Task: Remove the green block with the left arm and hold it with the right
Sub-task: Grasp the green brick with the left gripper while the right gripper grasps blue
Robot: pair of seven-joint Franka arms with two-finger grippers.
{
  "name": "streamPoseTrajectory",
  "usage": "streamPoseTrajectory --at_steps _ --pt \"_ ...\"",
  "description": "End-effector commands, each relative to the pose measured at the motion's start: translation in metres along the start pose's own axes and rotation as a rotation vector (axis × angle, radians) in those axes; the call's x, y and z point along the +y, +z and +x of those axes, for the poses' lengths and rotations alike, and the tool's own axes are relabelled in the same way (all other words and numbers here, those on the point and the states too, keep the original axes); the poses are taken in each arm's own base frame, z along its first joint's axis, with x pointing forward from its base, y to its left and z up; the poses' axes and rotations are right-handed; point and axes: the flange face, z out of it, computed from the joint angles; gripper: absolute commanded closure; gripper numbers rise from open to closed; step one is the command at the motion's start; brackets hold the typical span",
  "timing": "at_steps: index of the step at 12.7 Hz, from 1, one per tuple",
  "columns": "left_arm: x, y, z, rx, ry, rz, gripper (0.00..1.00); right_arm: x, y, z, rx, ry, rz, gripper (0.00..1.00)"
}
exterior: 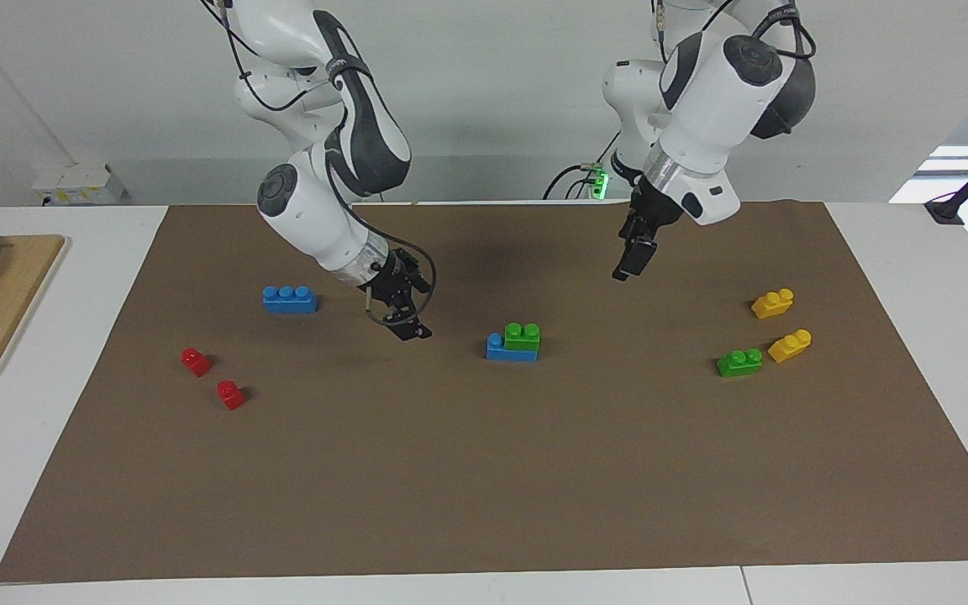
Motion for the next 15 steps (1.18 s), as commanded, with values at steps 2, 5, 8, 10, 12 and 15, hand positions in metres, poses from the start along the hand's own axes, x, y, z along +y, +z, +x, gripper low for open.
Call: streamPoseTrajectory --at_steps 2,5,8,10,12,15 --pt "0.014 0.039 -0.027 -0.023 -0.139 -0.012 0.0 0.004 0.023 -0.006 -0.012 0.013 0.02 0.01" --pt "0.023 0.044 -0.034 -0.03 -0.255 -0.057 0.0 0.007 0.051 -0.011 -0.001 0.012 0.028 0.01" --pt "0.023 0.047 -0.036 -0.029 -0.299 -0.046 0.0 0.008 0.071 -0.013 0.007 0.013 0.032 0.01" --pt "0.024 0.047 -0.036 -0.025 -0.295 -0.053 0.0 0.008 0.083 -0.013 0.005 0.027 0.049 0.01" --pt "0.024 0.045 -0.035 -0.022 -0.294 -0.049 0.0 0.009 0.095 -0.016 0.008 0.026 0.06 0.01" --pt "0.024 0.045 -0.035 -0.009 -0.287 -0.048 0.0 0.008 0.102 -0.014 0.014 0.029 0.059 0.01"
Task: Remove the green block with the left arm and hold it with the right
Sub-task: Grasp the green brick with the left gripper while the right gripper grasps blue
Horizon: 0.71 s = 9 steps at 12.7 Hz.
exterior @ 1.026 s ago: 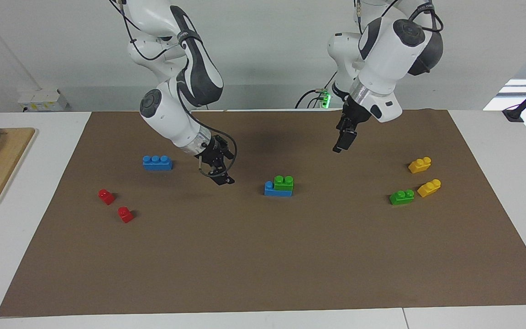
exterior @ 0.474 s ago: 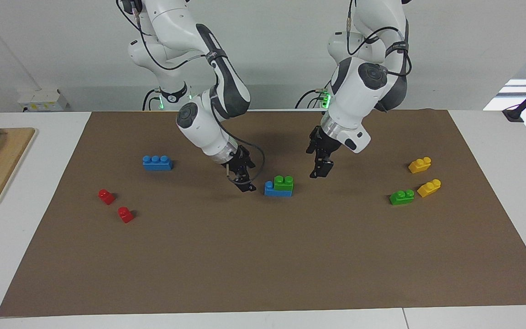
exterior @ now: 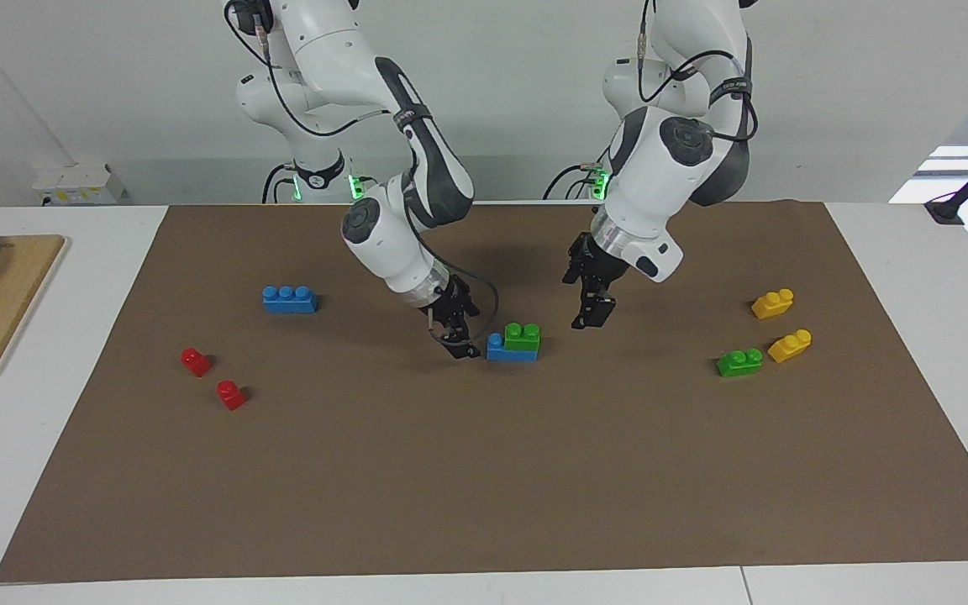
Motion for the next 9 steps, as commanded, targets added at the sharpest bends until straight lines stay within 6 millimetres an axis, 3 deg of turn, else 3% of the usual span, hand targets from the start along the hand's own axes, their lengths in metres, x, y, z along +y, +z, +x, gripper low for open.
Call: streamPoseTrajectory --at_steps 1,5,9 --pt "0.003 0.001 -0.003 0.01 -0.009 -0.006 0.0 -0.004 0.007 -0.001 -0.01 0.015 0.02 0.01" --pt "-0.002 0.005 -0.013 0.005 -0.006 -0.01 0.0 -0.005 0.026 -0.005 0.0 0.006 0.04 0.01" --pt "-0.012 0.036 -0.02 0.021 -0.02 0.018 0.0 -0.003 0.031 -0.014 -0.009 -0.002 0.041 0.01"
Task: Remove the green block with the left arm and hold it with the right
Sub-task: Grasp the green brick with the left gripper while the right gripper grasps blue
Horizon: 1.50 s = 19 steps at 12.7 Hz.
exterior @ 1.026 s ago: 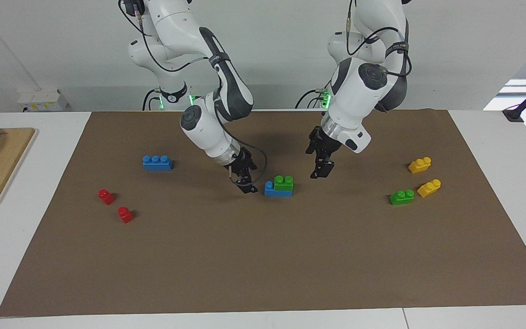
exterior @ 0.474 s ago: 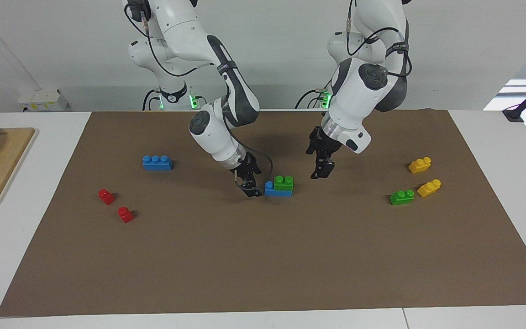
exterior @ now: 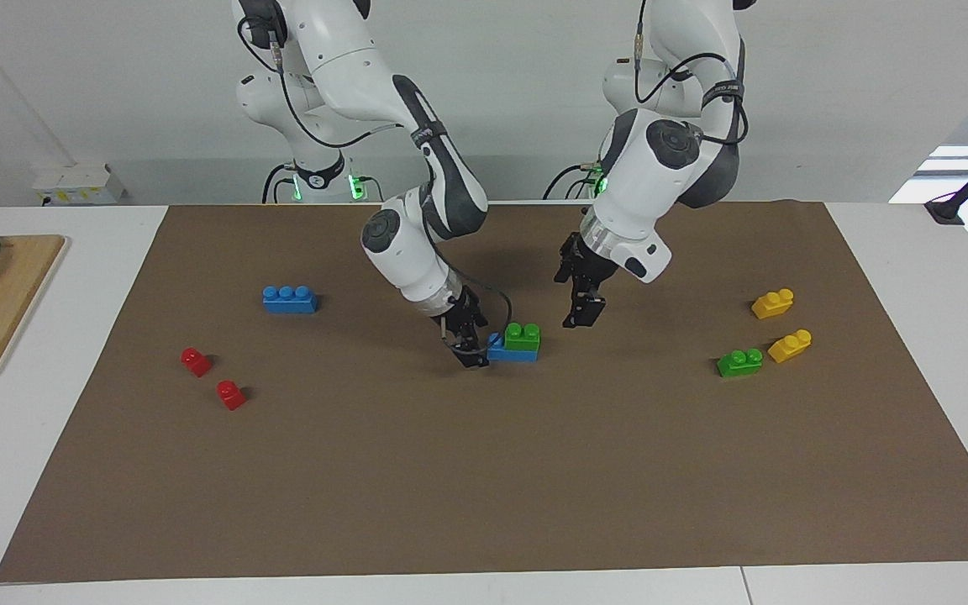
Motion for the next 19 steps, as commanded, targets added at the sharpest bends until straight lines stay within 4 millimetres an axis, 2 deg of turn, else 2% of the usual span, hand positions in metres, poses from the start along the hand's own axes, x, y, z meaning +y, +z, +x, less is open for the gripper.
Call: streamPoseTrajectory --at_steps 1,5,7,10,15,16,17,19 --pt "-0.005 0.018 -0.003 0.013 -0.011 -0.015 0.0 -0.003 0.005 -0.009 -0.027 0.018 0.025 0.01" --pt "-0.003 0.018 0.006 0.018 -0.027 -0.002 0.0 -0.002 0.018 -0.015 -0.022 0.011 0.041 0.01" --pt "-0.004 0.018 0.002 0.017 -0.026 -0.002 0.0 -0.001 0.019 -0.016 -0.021 0.009 0.045 0.01" --pt "-0.006 0.019 0.003 0.023 -0.067 0.012 0.0 -0.001 0.026 -0.009 -0.011 0.015 0.04 0.01" --pt "-0.005 0.024 -0.001 0.017 -0.085 -0.002 0.0 -0.001 0.028 -0.005 -0.013 0.031 0.038 0.13" --pt "-0.004 0.035 -0.004 0.016 -0.102 -0.007 0.0 -0.001 0.028 -0.005 -0.015 0.033 0.038 0.16" --pt "-0.006 0.038 -0.007 0.016 -0.103 -0.006 0.0 -0.002 0.026 -0.006 -0.017 0.034 0.041 0.24" --pt "-0.005 0.046 -0.012 0.016 -0.097 -0.005 0.0 -0.003 0.026 -0.005 -0.013 0.031 0.064 0.53"
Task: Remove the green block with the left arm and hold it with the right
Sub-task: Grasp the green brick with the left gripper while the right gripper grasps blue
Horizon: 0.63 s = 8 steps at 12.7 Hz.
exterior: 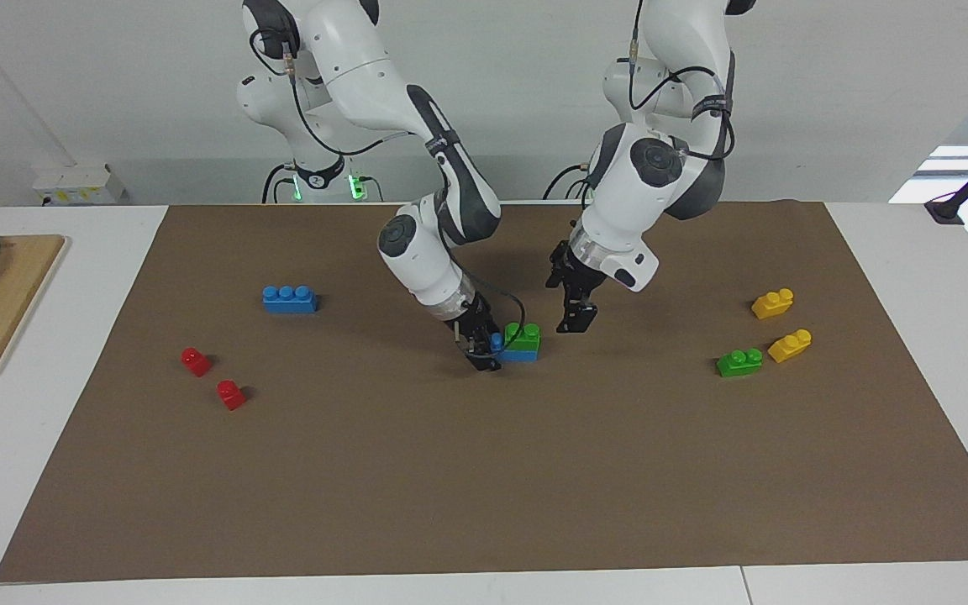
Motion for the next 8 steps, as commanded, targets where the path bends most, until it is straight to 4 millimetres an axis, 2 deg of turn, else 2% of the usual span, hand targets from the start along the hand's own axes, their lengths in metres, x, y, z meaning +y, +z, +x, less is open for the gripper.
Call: streamPoseTrajectory --at_steps 1,2,3,4,8 --pt "-0.001 0.03 -0.015 0.012 -0.012 -0.005 0.0 -0.004 0.004 0.003 -0.006 0.021 0.041 0.69" --pt "-0.003 0.036 -0.02 0.024 0.0 -0.002 0.0 -0.003 0.005 0.002 -0.005 0.02 0.039 0.96" --pt "-0.005 0.041 -0.022 0.041 0.013 -0.006 0.0 -0.003 0.005 0.002 -0.005 0.017 0.039 1.0" --pt "-0.011 0.06 -0.028 0.057 0.026 0.019 0.0 -0.002 0.005 0.002 -0.006 0.015 0.038 1.0" --pt "-0.01 0.068 -0.028 0.058 -0.001 0.017 0.0 -0.001 0.012 0.008 0.005 0.023 0.032 1.0"
